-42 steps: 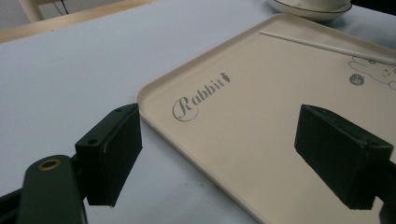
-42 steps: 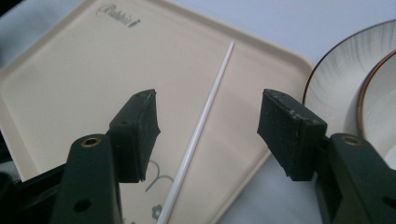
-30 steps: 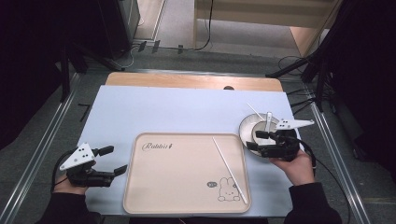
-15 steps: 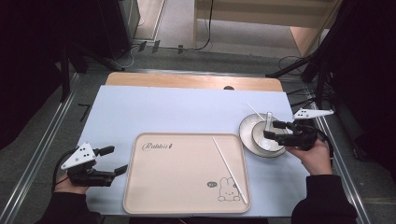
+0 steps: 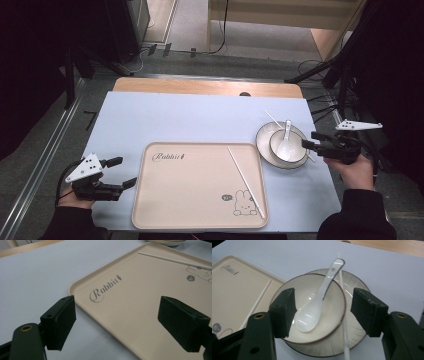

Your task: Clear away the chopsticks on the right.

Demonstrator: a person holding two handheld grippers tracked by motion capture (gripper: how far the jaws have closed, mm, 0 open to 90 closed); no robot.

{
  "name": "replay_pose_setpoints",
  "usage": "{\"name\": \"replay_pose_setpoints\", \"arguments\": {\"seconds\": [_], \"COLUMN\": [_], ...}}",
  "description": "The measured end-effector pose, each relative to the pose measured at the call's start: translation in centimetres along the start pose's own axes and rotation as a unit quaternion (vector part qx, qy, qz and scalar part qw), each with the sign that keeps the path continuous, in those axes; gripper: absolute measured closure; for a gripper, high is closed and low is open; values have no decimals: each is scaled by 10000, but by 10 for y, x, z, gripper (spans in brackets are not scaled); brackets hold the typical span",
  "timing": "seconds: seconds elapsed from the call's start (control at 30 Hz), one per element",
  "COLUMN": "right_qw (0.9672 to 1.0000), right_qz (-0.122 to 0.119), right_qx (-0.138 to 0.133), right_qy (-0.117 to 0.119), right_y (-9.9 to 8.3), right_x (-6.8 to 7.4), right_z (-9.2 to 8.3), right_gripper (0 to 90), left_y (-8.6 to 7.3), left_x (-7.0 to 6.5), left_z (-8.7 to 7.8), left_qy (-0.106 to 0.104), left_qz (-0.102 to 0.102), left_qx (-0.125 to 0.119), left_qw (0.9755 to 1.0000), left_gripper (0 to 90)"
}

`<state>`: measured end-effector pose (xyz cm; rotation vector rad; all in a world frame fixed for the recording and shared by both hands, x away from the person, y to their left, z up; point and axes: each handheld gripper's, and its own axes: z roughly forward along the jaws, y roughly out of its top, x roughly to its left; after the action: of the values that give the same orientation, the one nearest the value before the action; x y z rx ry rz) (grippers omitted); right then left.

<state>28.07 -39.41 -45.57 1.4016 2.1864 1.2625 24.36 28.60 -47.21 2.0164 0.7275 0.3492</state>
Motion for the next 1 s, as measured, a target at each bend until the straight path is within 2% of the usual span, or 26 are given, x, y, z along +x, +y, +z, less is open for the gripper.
{"name": "replay_pose_setpoints", "arguments": {"seconds": [0.17,0.2,0.37,0.47,0.53,0.6,0.7,0.8,0.93,1.0], "right_qw": [9998,9995,9991,9983,9981,9982,9980,9973,9969,9966], "right_qz": [161,303,328,476,548,480,405,513,543,499], "right_qx": [11,80,123,174,152,289,437,509,571,662], "right_qy": [-130,-109,-222,-288,-229,-229,-232,-160,9,-14], "right_y": [-9,-11,-18,-22,-25,-28,-30,-34,-38,-37], "right_x": [-12,-14,-21,-27,-29,-29,-29,-32,-35,-34], "right_z": [-3,-3,-1,-1,1,5,11,14,19,22], "right_gripper": [400,414,439,495,536,559,644,719,765,772], "left_y": [0,0,0,0,0,0,0,0,0,0], "left_x": [0,0,-1,-1,-1,-1,0,0,0,0], "left_z": [0,0,0,0,0,0,0,0,1,1], "left_qy": [16,12,18,23,17,24,7,6,8,15], "left_qz": [-19,-10,11,23,19,16,-18,5,-6,-16], "left_qx": [-2,0,13,33,27,31,19,26,15,19], "left_qw": [10000,10000,10000,10000,10000,10000,10000,10000,10000,10000], "left_gripper": [155,155,155,155,155,155,155,155,155,155]}}
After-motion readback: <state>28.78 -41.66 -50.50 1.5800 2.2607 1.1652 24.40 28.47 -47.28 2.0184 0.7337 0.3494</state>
